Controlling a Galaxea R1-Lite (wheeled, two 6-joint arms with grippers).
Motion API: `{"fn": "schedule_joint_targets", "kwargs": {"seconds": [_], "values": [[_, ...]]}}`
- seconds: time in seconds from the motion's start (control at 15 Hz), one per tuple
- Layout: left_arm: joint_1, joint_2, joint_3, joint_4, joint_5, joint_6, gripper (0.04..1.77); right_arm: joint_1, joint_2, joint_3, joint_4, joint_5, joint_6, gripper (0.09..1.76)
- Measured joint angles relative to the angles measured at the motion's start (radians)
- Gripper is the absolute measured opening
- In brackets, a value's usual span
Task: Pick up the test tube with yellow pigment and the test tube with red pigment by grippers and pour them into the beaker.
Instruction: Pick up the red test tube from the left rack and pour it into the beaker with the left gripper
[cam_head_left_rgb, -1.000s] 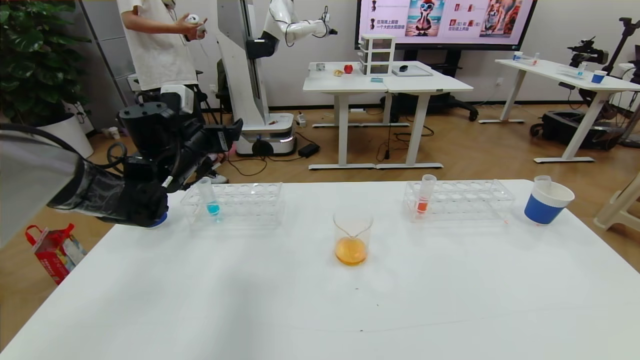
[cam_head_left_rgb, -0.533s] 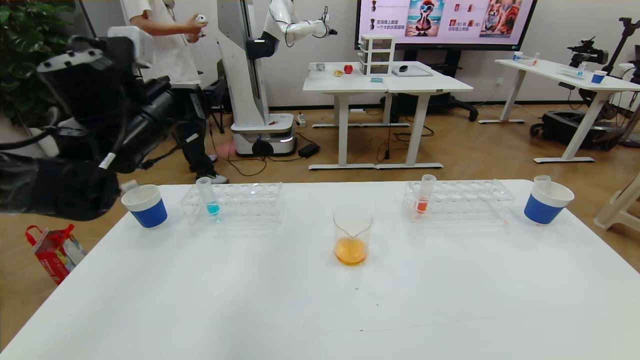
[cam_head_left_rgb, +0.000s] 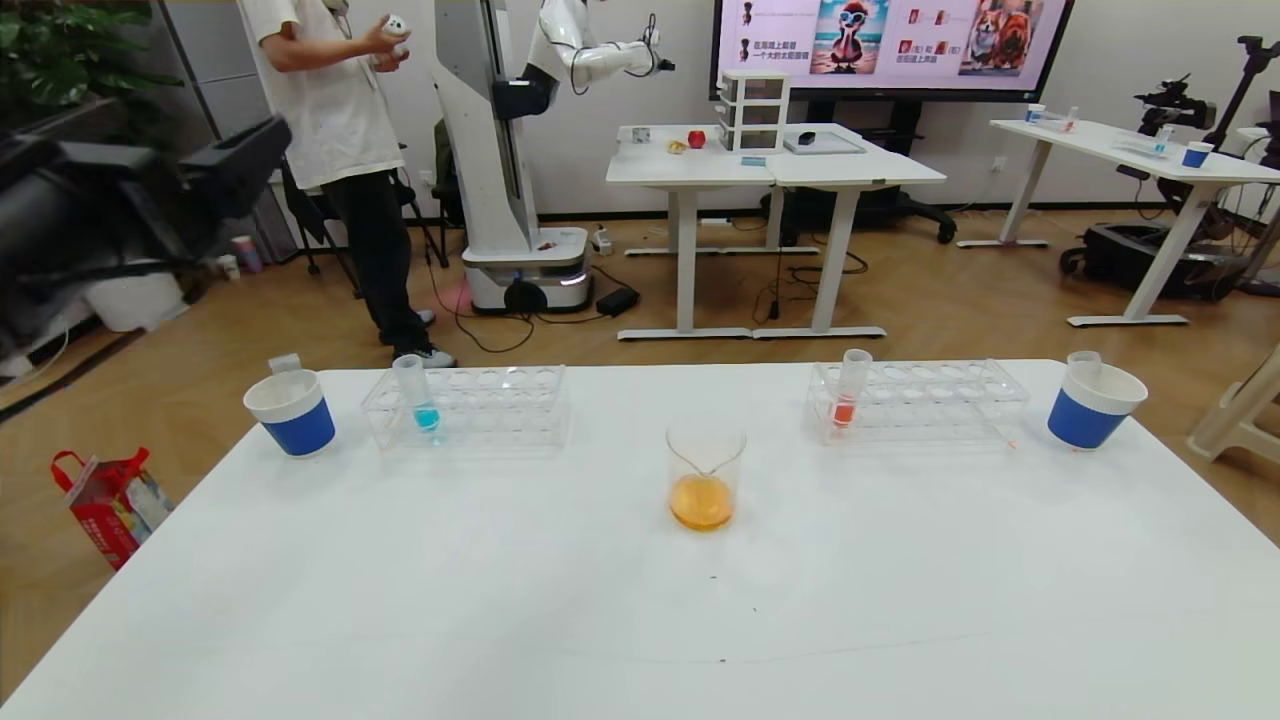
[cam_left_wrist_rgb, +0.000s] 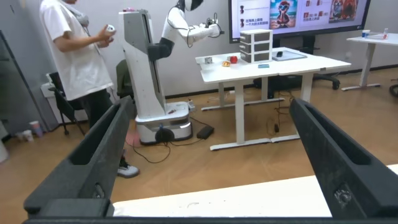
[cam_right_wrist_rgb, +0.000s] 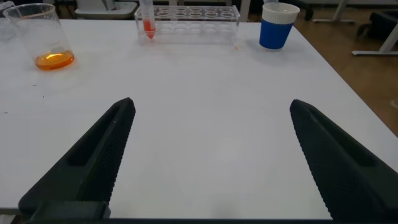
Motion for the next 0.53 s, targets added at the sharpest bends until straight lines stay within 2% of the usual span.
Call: {"fn": "schedule_joint_targets", "kwargs": {"seconds": [0.2,0.33,0.53], "values": [[0.003,-0.227,0.128,0.096,0.0,0.036,1.75,0.0,0.0,0.0,0.0,0.0,0.0,1.74],[0.004,-0.391,0.181,0.234,-0.001,0.043,1.75,0.0,0.0,0.0,0.0,0.0,0.0,1.74],[0.007,-0.621,0.211,0.449,0.002,0.048,1.75,0.0,0.0,0.0,0.0,0.0,0.0,1.74]]}}
